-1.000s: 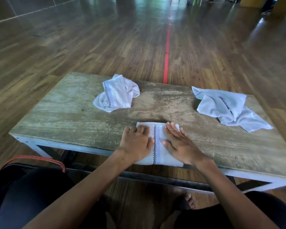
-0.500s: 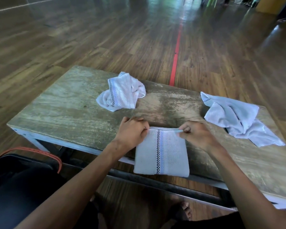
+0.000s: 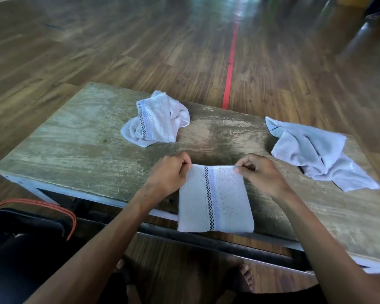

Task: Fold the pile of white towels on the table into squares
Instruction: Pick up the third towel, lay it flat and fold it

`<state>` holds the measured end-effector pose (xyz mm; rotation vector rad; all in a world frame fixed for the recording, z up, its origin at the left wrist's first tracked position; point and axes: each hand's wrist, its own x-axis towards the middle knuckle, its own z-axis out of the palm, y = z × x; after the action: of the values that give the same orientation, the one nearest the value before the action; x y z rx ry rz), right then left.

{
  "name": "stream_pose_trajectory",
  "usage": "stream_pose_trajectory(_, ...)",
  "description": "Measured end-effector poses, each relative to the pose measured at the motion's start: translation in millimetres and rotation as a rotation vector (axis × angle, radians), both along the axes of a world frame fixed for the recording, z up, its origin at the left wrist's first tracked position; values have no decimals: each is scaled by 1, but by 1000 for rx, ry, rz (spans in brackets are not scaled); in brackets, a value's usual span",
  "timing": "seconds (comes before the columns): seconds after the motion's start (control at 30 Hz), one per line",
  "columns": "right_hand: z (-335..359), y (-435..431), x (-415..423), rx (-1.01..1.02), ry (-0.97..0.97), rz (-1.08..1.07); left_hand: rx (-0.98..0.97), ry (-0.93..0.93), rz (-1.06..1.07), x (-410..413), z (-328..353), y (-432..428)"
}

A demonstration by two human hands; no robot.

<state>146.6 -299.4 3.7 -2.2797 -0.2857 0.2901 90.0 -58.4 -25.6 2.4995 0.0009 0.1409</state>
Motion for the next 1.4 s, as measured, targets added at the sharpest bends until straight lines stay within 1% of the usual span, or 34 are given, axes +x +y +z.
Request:
stream_pose_trajectory(0.07, -8, 2, 1, -13, 4, -21, 3, 10, 2, 0, -1, 0)
stream_pose_trajectory(0.17, -18, 0, 0, -38, 16, -47, 78, 23, 0, 1, -4, 0)
stream_pose_trajectory(0.23, -20, 0, -1, -25, -3, -62, 78, 41, 26, 2, -4, 3)
stream_pose_trajectory(0.33, -18, 0, -3, -40, -37, -62, 35, 103, 59, 3, -3, 9)
stream_pose_trajectory(0.43, -16, 1, -2, -46, 15, -69, -73, 145, 41, 2, 1, 15)
stream_pose_trajectory(0.53, -9, 0, 0, -25, 67, -63, -141, 125, 23, 1, 4, 17)
stream_pose_trajectory(0.87, 4, 1, 3, -34, 21, 8, -183, -14, 15, -6, -5, 16)
stream_pose_trajectory(0.97, 1, 2, 3, -55, 38, 23, -181, -6, 32, -7, -9, 17)
stream_pose_trajectory(1.13, -4, 5, 4, -39, 56, 18, -257, 32, 39, -8, -10, 16)
stream_pose_trajectory(1.3, 3, -1, 8, -21, 83, 93, -275, -19, 7, -6, -6, 16)
stream_pose_trajectory(1.4, 5, -2, 12, 18, 73, 82, -299, -36, 16, -5, -3, 14)
